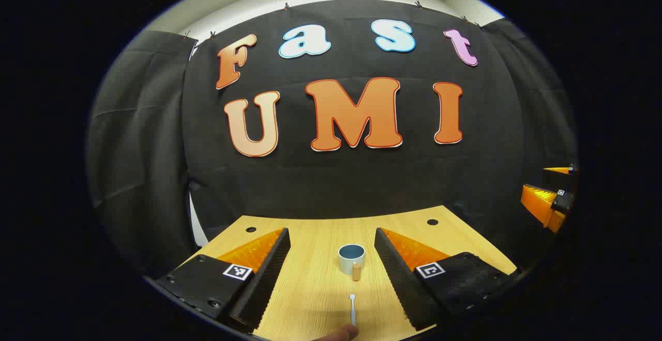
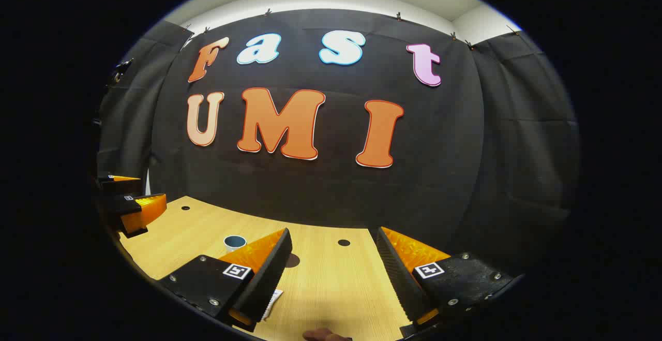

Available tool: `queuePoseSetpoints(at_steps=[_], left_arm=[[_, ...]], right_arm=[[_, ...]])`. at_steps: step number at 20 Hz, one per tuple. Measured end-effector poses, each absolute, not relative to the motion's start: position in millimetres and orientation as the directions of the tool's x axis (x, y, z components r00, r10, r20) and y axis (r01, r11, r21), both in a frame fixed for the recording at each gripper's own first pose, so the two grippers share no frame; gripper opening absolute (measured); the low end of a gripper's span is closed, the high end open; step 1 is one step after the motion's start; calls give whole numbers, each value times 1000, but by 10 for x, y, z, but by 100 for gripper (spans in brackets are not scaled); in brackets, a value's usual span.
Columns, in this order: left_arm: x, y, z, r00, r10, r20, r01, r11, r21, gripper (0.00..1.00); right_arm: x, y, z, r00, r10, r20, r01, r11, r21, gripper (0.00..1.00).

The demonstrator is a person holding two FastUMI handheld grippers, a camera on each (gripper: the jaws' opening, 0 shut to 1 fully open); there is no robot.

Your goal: Put the toothbrush and toothpaste on the desktop into the cup, then pick up the cup and place it on the coaster on the desktop.

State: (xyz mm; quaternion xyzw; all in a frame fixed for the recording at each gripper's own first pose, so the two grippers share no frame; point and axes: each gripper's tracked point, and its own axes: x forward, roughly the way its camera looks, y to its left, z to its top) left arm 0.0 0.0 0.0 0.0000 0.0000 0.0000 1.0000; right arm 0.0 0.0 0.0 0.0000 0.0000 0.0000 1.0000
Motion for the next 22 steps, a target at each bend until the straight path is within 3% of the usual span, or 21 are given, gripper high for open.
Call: queuePoseSetpoints(at_steps=[14, 22], left_arm=[[274, 75, -112, 999, -30, -35, 30, 1000, -5, 99], [538, -156, -1182, 968, -96, -230, 103, 995, 19, 99]], right_arm=[[186, 277, -61, 999, 13, -33, -13, 1000, -28, 99], [247, 370, -516, 988, 9, -152, -12, 1000, -19, 99]])
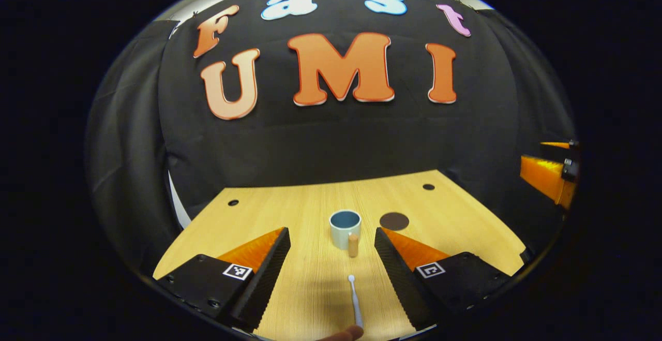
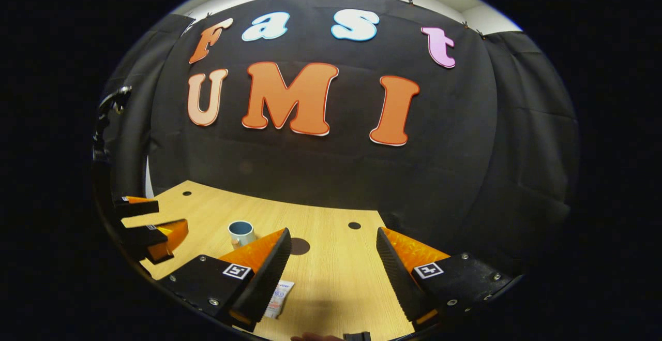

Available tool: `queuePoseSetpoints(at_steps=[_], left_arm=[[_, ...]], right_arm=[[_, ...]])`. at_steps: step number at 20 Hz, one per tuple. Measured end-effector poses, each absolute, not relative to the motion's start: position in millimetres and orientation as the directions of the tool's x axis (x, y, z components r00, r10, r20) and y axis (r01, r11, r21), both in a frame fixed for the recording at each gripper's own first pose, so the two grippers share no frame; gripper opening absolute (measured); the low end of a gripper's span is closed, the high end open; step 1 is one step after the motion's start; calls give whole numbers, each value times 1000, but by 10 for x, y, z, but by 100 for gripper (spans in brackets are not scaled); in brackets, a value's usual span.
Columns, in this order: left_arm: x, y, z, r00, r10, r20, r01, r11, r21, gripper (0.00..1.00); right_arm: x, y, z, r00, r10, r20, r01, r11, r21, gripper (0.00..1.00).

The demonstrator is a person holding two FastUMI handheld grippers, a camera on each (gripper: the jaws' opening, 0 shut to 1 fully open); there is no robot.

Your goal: Put the toothbrush and toothpaste on the desktop into the cup, then pick up the cup and place it on the coaster on the desktop.

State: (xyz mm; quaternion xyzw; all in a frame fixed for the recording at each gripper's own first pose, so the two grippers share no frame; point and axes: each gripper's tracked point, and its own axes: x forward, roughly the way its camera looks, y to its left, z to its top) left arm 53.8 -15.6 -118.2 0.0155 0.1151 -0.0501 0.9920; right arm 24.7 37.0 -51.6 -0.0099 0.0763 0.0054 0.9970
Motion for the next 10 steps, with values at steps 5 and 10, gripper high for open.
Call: queuePoseSetpoints(at_steps=[5, 10], left_arm=[[669, -251, -2118, 899, -120, -421, 128, 992, -10, 99], [590, -438, -3050, 758, -143, -637, 132, 989, -65, 98]], right_arm=[[254, 371, -928, 966, -4, -259, -11, 998, -55, 99], [187, 464, -1248, 932, -2, -362, -17, 999, -49, 98]])
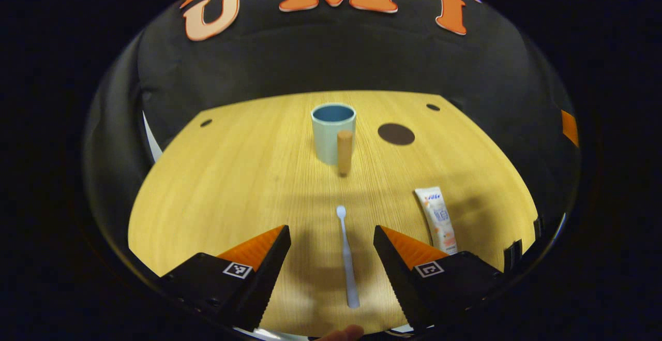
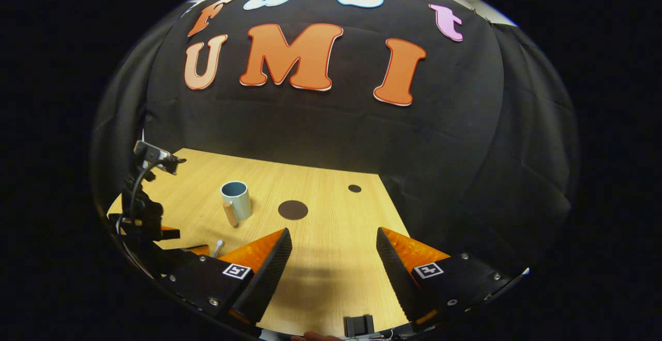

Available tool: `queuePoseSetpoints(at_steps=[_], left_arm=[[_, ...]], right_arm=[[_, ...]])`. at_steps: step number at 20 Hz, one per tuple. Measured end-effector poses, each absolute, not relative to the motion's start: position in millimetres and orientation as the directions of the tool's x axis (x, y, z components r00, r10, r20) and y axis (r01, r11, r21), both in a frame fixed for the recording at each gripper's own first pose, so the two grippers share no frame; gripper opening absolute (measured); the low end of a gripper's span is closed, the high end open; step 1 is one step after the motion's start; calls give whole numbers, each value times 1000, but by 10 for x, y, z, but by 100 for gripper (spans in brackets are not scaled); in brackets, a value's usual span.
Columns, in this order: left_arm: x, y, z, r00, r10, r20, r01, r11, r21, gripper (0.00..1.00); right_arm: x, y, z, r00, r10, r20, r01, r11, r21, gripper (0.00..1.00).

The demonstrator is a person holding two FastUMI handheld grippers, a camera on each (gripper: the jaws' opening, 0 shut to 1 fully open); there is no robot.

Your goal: Put the toothbrush and toothpaste on the desktop into the cup, then pick up the cup and place it on the coaster on the desktop.

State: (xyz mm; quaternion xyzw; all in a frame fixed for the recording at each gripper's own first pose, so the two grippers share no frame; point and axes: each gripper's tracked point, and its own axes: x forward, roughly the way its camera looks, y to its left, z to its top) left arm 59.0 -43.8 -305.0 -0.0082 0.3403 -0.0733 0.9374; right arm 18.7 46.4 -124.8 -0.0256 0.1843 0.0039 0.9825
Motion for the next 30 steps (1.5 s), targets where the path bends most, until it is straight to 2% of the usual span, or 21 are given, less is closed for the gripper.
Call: queuePoseSetpoints(at_steps=[4, 6, 7, 9, 12, 15, 16, 17, 21, 22, 24, 27, 29, 30], left_arm=[[581, -551, -3335, 688, -167, -706, 148, 985, -89, 95], [615, -646, -3410, 669, -182, -721, 153, 983, -106, 87], [613, -687, -3436, 657, -187, -730, 152, 982, -116, 86], [645, -652, -3482, 640, -150, -754, 121, 988, -94, 76], [642, -660, -3563, 603, -136, -786, 107, 990, -90, 31], [648, -667, -3592, 587, -119, -801, 91, 993, -80, 31], [643, -663, -3600, 579, -110, -808, 95, 993, -67, 19], [646, -664, -3591, 581, -105, -807, 98, 993, -59, 17], [621, -706, -3606, 558, -112, -822, 85, 993, -78, 16], [645, -709, -3587, 561, -115, -820, 80, 993, -85, 11], [664, -712, -3603, 558, -120, -821, 89, 992, -84, 11], [664, -716, -3604, 552, -124, -825, 94, 992, -86, 11], [646, -705, -3596, 550, -133, -824, 92, 991, -99, 6], [647, -688, -3599, 550, -133, -825, 93, 991, -98, 6]], right_arm=[[145, 601, -1455, 903, 25, -429, -50, 998, -47, 99], [110, 687, -1543, 888, 42, -457, -73, 996, -50, 98], [96, 712, -1564, 883, 48, -466, -84, 995, -58, 98], [94, 710, -1580, 879, 50, -475, -99, 992, -78, 98], [111, 677, -1585, 874, 52, -484, -106, 991, -83, 97], [130, 644, -1618, 866, 49, -498, -101, 992, -77, 97], [137, 630, -1633, 863, 50, -503, -100, 992, -72, 97], [141, 628, -1655, 860, 51, -508, -99, 993, -69, 97], [157, 602, -1718, 847, 62, -528, -106, 993, -53, 97], [167, 615, -1734, 842, 68, -535, -111, 993, -49, 97], [161, 639, -1763, 833, 82, -548, -124, 991, -40, 97], [164, 717, -1871, 802, 107, -587, -139, 990, -9, 97], [206, 809, -2001, 779, 128, -614, -152, 988, 13, 97], [218, 846, -2055, 768, 137, -626, -161, 987, 18, 97]])
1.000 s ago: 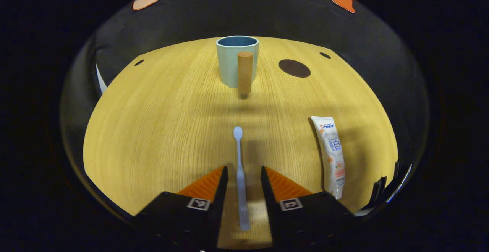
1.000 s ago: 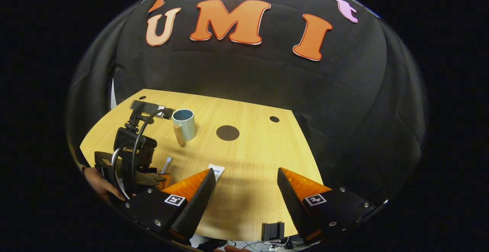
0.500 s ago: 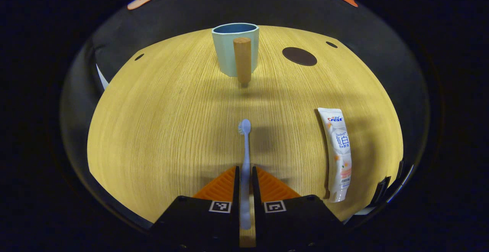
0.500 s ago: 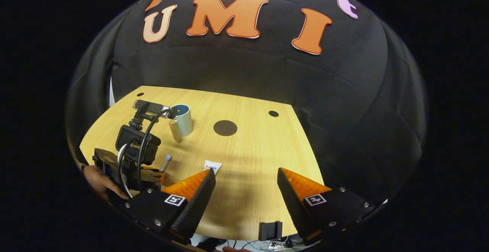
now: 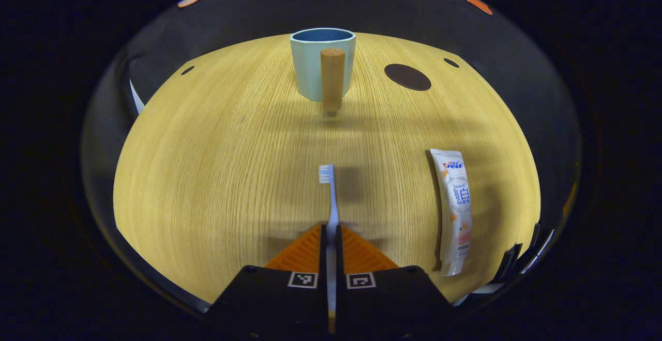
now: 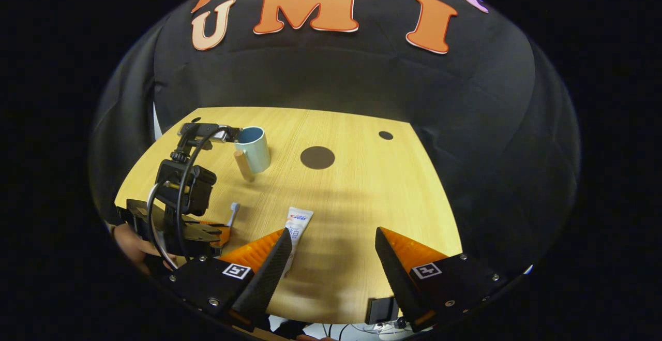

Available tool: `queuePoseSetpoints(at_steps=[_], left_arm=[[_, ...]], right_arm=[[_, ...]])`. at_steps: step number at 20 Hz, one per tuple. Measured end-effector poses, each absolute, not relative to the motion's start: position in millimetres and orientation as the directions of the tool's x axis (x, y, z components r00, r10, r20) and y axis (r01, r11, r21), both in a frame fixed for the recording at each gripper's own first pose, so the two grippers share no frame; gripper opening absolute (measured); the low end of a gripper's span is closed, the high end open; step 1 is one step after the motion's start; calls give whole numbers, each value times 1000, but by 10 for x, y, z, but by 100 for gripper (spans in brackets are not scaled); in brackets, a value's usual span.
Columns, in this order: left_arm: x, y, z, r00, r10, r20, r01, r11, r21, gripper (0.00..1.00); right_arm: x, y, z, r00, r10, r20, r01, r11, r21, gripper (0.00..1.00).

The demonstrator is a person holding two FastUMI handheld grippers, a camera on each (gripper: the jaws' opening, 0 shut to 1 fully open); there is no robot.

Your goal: Put the toothbrush and toothpaste on the desktop into the cup, then pick up the cup and place it on the coaster on the desktop.

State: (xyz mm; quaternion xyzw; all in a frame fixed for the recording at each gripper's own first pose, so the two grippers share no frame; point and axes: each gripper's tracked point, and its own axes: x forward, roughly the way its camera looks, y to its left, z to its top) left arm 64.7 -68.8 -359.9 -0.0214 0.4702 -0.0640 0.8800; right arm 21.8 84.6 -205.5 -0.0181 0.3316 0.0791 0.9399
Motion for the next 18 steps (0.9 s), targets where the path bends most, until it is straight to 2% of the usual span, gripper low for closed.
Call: queuePoseSetpoints(at_steps=[8, 18], left_arm=[[450, -555, -3476, 555, -160, -816, 101, 987, -125, 6], [443, -233, -2732, 693, -166, -701, 111, 986, -124, 6]], right_arm=[[269, 1204, -2403, 681, 186, -708, -208, 977, 56, 97], [252, 1592, -3119, 520, 172, -837, -146, 983, 111, 93]])
